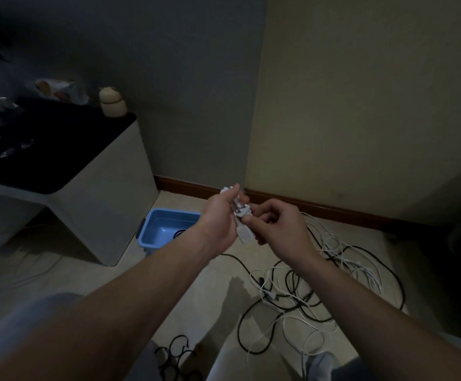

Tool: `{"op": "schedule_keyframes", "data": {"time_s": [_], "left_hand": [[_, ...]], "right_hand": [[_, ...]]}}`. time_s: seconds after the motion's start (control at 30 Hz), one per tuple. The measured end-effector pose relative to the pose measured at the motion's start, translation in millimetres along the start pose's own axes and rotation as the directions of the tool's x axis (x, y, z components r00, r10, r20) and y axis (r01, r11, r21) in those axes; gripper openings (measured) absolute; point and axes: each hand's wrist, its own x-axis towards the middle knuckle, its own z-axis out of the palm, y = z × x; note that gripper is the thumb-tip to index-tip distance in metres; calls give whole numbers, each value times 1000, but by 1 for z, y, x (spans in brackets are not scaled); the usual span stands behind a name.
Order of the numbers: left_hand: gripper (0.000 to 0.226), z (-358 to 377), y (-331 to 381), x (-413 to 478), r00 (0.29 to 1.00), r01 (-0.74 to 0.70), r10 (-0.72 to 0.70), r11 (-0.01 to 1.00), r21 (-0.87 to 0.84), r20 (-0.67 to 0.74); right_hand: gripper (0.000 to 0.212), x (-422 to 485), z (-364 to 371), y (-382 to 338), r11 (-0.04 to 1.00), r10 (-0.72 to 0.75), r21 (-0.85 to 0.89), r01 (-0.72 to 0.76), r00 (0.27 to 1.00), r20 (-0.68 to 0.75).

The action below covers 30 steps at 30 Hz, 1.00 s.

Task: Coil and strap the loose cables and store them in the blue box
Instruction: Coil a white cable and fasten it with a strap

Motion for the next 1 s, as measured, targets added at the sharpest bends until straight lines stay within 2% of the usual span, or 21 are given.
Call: {"op": "schedule_keyframes", "data": {"time_s": [0.13, 0.3, 0.43, 0.53, 0.63, 0.73, 0.87, 0.93, 1.0], "left_hand": [[19, 3, -4, 1, 998, -69, 69, 986, 151, 1], [25, 2, -6, 3, 984, -167, 147, 955, 247, 98], [22, 3, -7, 2, 986, -159, 140, 958, 238, 95], [26, 5, -8, 0, 989, -146, 140, 961, 236, 42], [25, 8, -7, -3, 988, -133, 145, 971, 199, -45], [24, 6, 0, -11, 985, -140, 151, 981, 133, -78], [24, -2, 8, -25, 989, -131, 134, 990, 54, -65], [27, -6, 10, -31, 988, -139, 142, 989, 48, -68], [27, -10, 13, -33, 983, -159, 159, 987, 7, -95]], "right_hand": [[25, -2, 6, -1, 988, 113, 106, -113, 994, 5], [26, 0, 3, -10, 916, 296, 264, -303, 953, 67], [28, 1, -2, -15, 899, 332, 282, -335, 941, 63], [32, -1, 1, -19, 905, 337, 268, -330, 941, 21], [36, -7, 11, -24, 922, 337, 201, -330, 941, -2], [49, -17, 21, -28, 950, 306, 60, -306, 952, 4], [37, -28, 30, -28, 974, 225, -55, -220, 968, 107], [33, -34, 35, -29, 971, 121, -217, -103, 990, 71], [37, -40, 41, -31, 919, 4, -393, -1, 1000, 6]]}}
